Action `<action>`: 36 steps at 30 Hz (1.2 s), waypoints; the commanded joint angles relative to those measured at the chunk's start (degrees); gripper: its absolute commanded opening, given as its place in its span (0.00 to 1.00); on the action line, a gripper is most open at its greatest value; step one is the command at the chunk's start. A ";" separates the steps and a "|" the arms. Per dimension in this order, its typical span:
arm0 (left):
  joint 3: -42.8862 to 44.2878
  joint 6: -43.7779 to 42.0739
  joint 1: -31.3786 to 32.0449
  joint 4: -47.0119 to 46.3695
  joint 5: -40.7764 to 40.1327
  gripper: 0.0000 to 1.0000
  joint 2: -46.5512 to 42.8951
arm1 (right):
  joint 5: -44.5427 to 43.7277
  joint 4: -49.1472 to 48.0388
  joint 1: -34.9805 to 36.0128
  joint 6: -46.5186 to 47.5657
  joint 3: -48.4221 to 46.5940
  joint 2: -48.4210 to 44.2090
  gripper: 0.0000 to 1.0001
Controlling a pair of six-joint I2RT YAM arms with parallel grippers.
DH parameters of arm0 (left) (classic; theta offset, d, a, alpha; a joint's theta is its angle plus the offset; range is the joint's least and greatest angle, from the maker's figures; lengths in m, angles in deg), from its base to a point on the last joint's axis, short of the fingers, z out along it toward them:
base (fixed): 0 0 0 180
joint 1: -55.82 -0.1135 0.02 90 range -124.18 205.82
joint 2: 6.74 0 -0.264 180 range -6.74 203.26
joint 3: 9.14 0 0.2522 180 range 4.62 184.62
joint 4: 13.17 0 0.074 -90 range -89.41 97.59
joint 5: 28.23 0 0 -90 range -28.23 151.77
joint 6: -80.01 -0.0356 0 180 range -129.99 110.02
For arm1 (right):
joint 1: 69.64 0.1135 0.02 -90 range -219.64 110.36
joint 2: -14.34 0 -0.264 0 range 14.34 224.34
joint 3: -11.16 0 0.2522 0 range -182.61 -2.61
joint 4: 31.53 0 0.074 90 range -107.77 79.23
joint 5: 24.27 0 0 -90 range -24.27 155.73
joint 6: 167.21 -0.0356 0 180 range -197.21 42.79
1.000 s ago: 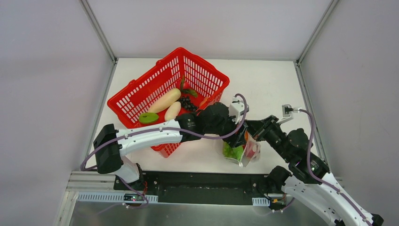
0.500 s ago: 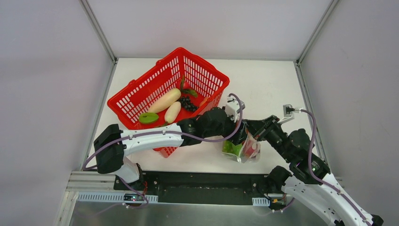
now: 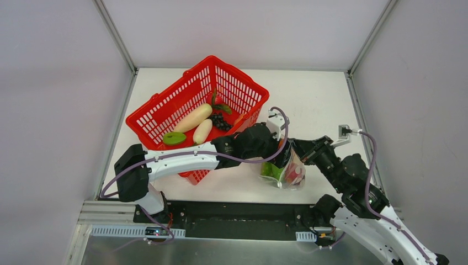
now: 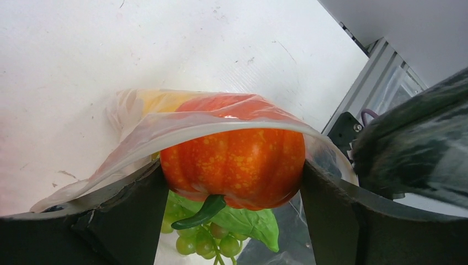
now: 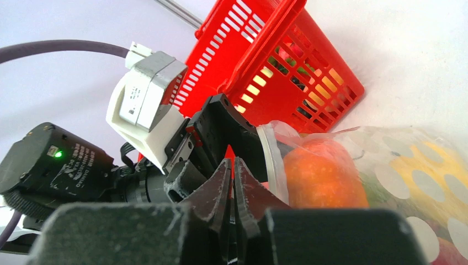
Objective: Place the food in the zip-top bag and seal the zipper
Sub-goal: Place the fake vegetable in the zipper food storage bag.
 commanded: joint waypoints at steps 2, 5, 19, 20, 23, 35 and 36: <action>5.52 -0.49 0.53 5.15 -1.63 0.82 0.23 | -4.65 -2.84 0.70 0.21 1.31 -4.57 0.06; 5.87 -0.91 0.61 7.78 -1.77 0.80 -0.30 | -2.86 -2.37 0.66 1.72 0.04 -2.75 0.06; 8.85 -1.55 0.59 8.98 1.44 0.78 2.38 | -2.59 0.14 0.62 3.34 -2.09 0.76 0.07; 8.63 -1.29 0.55 8.08 1.48 0.85 2.52 | -2.50 0.07 0.68 3.27 -2.16 1.10 0.07; 6.83 -1.03 0.55 5.64 1.01 0.91 2.01 | -2.69 -0.03 0.68 3.15 -2.05 1.29 0.07; 1.56 -2.47 0.56 8.09 -1.70 0.65 -5.16 | -3.99 -0.22 0.71 2.98 -1.44 0.45 0.07; 1.55 -2.71 0.60 8.36 -1.64 0.56 -5.34 | -4.07 -0.20 0.68 2.97 -1.46 0.32 0.07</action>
